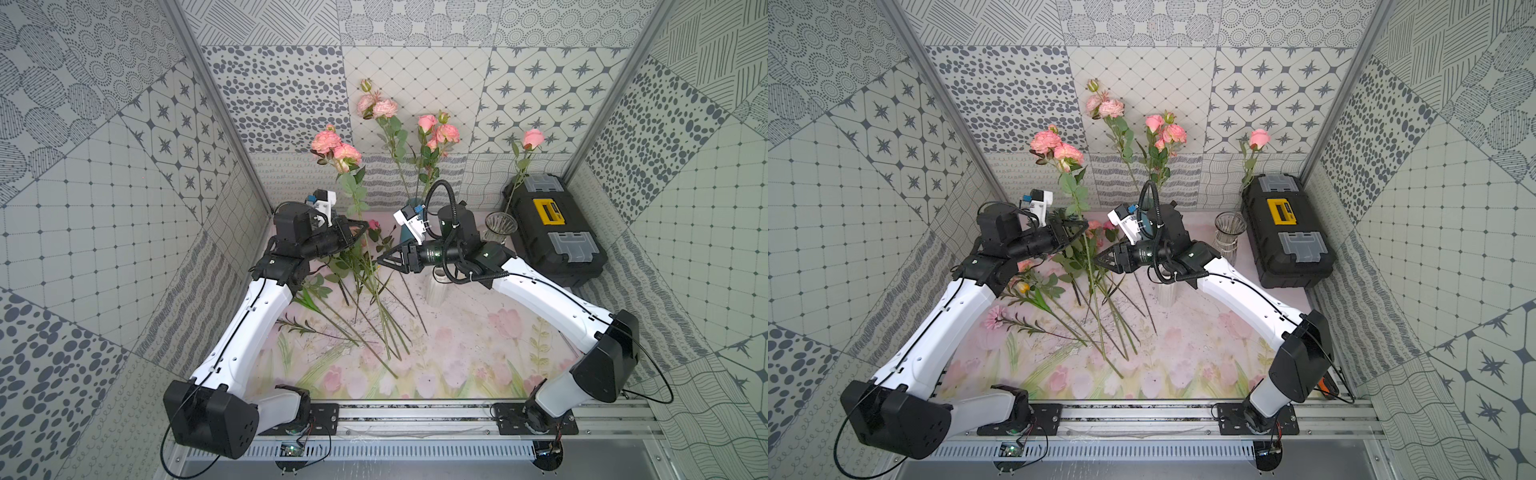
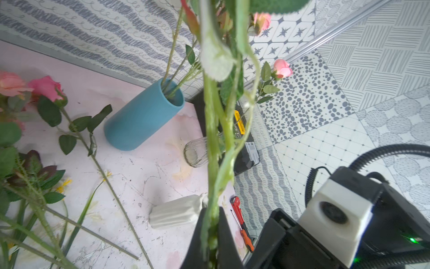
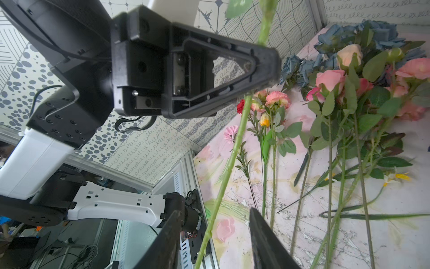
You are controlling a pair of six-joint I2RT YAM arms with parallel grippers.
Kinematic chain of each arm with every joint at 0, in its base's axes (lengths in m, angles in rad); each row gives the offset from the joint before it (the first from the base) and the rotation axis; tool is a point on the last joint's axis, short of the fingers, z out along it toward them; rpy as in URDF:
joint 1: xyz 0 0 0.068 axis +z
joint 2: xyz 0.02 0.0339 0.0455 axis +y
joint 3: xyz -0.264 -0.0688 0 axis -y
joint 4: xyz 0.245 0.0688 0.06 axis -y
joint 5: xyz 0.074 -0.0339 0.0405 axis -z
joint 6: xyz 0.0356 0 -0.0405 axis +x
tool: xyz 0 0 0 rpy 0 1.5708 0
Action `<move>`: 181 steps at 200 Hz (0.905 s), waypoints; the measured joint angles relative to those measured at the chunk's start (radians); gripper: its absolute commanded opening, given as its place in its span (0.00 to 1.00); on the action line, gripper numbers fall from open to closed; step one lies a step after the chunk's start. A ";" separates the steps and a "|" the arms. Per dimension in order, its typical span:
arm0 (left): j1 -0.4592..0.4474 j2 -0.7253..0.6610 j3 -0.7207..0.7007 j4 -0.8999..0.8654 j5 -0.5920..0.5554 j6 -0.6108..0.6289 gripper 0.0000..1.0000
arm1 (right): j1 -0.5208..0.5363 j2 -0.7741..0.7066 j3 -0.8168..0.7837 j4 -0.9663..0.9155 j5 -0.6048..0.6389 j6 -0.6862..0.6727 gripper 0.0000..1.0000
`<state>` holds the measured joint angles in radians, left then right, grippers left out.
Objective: Place the pink flowers into the vase
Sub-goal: Pick up the flower at the center of the board.
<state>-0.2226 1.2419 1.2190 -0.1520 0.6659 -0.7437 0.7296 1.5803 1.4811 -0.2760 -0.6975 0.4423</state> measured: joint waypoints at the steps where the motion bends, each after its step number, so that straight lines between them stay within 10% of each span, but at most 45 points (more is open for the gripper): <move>1: 0.000 0.000 0.000 0.000 0.000 0.000 0.06 | 0.000 0.001 0.000 0.001 -0.001 0.001 0.48; 113: -0.011 0.001 -0.015 0.100 0.112 -0.033 0.06 | 0.005 0.024 0.000 0.073 -0.025 0.050 0.42; 181: -0.014 0.001 -0.016 0.103 0.123 -0.035 0.06 | 0.016 0.045 0.000 0.098 -0.035 0.073 0.17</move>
<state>-0.2371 1.2427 1.2030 -0.0490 0.7887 -0.7788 0.7452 1.6253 1.4811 -0.1780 -0.7330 0.5156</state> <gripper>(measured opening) 0.063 0.228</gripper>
